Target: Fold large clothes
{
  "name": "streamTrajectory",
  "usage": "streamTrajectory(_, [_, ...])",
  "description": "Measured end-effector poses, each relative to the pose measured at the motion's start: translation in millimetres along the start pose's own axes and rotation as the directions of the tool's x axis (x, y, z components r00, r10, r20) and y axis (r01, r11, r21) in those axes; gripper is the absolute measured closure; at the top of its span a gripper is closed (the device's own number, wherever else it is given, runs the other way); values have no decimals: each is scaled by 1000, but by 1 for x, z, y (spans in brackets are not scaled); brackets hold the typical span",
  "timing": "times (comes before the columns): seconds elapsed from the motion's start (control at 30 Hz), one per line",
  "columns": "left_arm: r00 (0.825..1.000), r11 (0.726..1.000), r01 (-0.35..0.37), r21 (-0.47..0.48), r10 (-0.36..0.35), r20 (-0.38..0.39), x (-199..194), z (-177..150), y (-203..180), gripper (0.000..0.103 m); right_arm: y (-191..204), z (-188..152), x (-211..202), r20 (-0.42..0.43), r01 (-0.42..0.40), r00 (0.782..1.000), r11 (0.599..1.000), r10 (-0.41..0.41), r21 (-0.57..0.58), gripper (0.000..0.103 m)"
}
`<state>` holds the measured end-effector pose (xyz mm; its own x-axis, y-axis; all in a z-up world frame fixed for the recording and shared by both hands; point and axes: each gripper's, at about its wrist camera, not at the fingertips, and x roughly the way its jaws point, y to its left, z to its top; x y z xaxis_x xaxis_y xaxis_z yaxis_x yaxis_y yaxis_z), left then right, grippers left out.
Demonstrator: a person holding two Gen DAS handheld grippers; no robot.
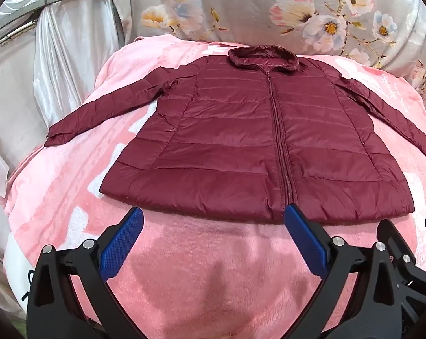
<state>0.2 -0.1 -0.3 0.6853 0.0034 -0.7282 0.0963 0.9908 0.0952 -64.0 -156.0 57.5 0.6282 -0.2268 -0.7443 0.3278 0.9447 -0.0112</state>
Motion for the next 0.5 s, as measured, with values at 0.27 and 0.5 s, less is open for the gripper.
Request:
streamTrajectory(0.27, [1000,1000,3,6,-3,3,0,-2,-3,6,1,1,2,-3,2,1000,1000,-2,-3,10])
streamTrajectory(0.5, [1000,1000,6,-4,-6,-6,8,-1,5,6,1,1,2,-6,2,1000,1000,-2,-2,10])
